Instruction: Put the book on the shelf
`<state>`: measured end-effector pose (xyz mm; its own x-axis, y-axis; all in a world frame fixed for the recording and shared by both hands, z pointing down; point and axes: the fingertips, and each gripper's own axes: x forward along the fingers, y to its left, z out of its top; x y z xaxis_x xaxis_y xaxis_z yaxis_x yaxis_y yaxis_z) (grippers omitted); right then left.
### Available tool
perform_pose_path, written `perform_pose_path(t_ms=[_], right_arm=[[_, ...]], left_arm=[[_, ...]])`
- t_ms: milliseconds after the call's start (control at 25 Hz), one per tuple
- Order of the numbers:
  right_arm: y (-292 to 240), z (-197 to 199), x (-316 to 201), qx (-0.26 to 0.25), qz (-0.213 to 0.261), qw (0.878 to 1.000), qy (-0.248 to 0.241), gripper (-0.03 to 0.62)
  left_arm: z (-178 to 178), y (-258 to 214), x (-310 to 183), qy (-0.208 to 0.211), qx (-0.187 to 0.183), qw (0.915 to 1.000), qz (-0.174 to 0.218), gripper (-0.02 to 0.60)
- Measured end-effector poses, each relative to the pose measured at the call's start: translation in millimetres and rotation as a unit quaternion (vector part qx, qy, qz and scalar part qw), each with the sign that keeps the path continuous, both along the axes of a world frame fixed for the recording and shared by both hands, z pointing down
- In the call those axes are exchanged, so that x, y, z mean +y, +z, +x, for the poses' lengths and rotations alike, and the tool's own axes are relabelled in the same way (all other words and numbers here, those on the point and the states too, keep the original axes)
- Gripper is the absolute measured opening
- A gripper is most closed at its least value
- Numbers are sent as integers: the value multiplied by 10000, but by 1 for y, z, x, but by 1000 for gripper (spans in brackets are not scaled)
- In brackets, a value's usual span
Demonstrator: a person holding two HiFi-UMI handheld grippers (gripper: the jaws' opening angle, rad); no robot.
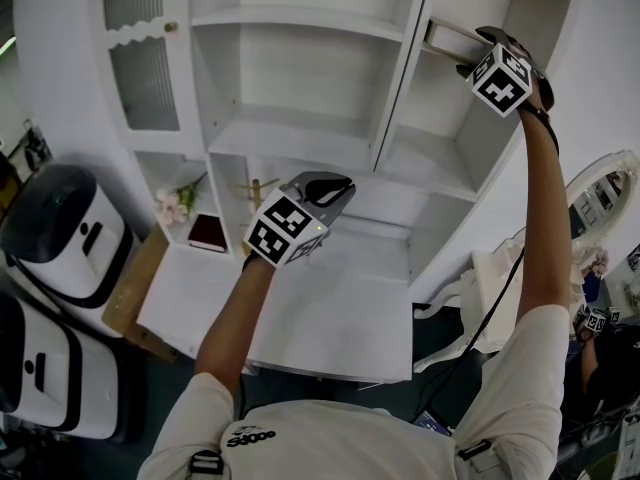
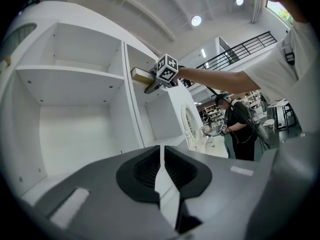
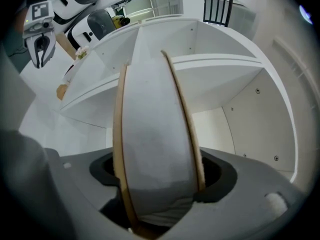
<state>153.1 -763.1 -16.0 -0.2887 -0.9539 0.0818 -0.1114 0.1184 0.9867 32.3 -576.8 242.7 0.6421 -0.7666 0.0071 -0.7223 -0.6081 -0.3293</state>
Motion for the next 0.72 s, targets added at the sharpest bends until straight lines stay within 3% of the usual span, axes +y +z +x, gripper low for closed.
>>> perform_pose_path(t_ms=[200,720], right_arm=[[1,5,-19,97,201,9993,301,388],[9,8,3,-163,421,9989,126,453]], left_arm=[[-13,7,-1,-134,9,9999,-72,43],[-13,13,14,-60,52,9999,-121,40]])
